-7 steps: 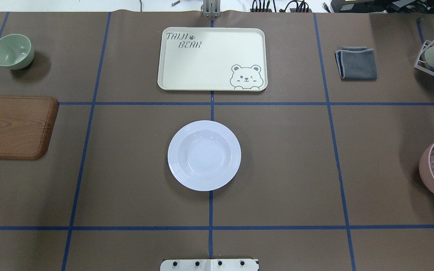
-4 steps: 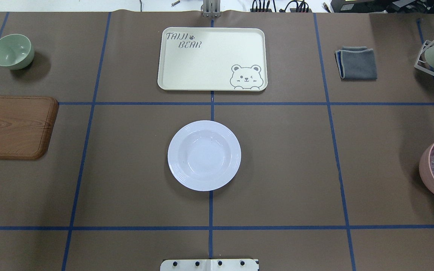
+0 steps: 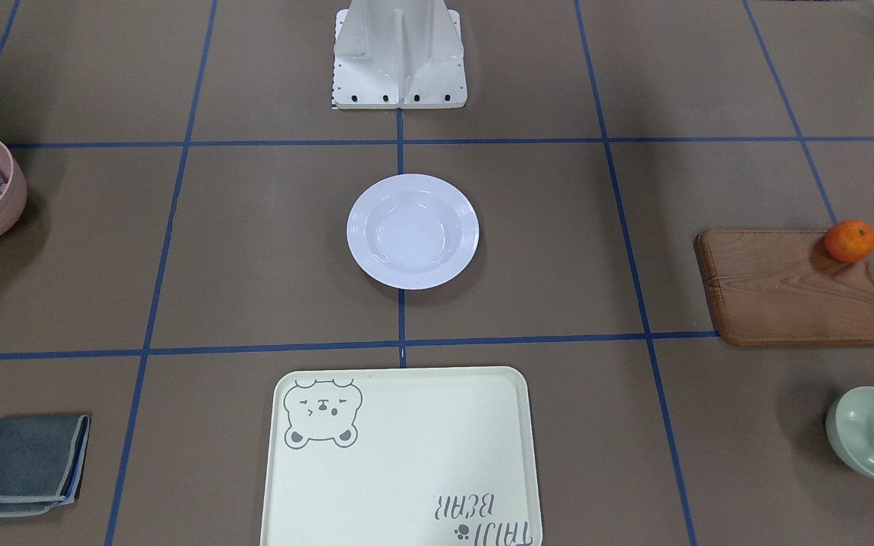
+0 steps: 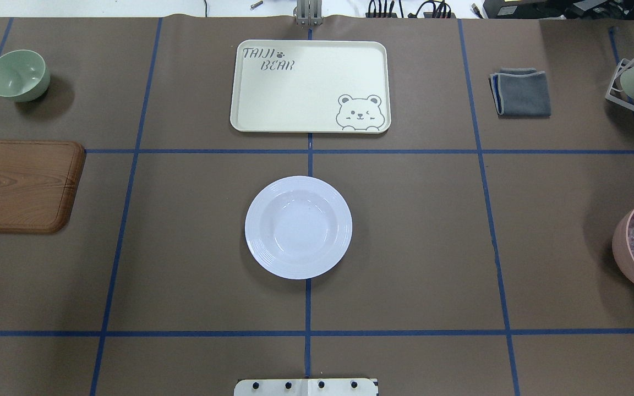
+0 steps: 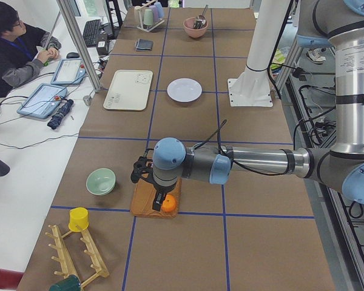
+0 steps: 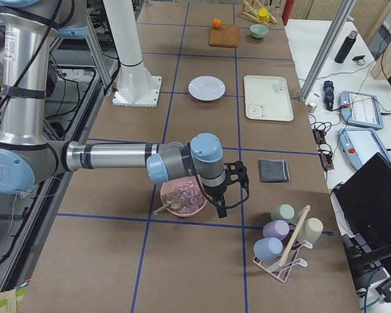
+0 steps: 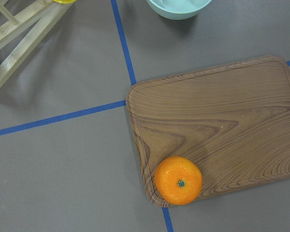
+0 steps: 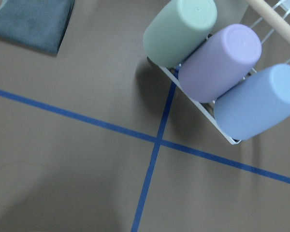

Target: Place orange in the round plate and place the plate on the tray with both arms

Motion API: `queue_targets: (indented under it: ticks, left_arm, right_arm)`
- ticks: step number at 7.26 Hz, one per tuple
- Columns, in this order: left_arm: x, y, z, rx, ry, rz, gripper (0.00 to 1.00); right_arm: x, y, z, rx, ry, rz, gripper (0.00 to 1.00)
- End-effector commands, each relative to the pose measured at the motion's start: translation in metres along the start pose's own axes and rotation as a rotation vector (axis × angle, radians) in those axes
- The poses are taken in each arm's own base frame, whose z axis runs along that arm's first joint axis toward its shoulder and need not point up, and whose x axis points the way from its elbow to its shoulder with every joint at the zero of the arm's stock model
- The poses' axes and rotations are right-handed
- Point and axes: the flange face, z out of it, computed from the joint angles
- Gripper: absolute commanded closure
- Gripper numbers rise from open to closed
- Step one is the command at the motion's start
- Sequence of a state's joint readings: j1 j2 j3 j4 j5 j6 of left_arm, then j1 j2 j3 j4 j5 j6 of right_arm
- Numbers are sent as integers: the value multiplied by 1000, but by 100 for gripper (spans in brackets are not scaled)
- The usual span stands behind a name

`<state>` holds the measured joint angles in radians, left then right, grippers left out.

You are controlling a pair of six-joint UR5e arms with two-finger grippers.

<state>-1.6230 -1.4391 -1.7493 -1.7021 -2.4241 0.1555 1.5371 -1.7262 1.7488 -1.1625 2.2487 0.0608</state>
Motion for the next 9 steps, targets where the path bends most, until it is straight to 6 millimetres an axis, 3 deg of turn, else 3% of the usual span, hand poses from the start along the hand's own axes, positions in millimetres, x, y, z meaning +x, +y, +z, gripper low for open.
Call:
queue_targets:
  ticks: [1, 2, 3, 4, 6, 7, 8, 9]
  left_arm:
    - [5, -15, -6, 25, 6, 25, 0]
    - [11, -33, -14, 82, -6, 89, 1]
    - [4, -39, -8, 90, -1, 94, 1]
    - [6, -44, -11, 95, -2, 105, 1]
    - [16, -60, -21, 121, -5, 130, 0]
    - [23, -62, -28, 134, -8, 148, 0]
    - [19, -63, -21, 132, -16, 162, 1]
    - [10, -56, -7, 146, -18, 188, 1]
  right_arm:
    - [-19, -54, -17, 112, -55, 398, 0]
    - [-23, -53, -19, 109, -80, 372, 0]
    - [-23, -48, -18, 108, -81, 164, 0]
    - [-16, -30, -10, 104, -68, -109, 0]
    - [-27, -31, -10, 71, -188, -19, 0]
    - [-38, -39, -24, 100, -196, 30, 0]
    - [-48, -42, -35, 132, -215, 19, 0]
    - [-67, -65, -39, 142, -247, 10, 0]
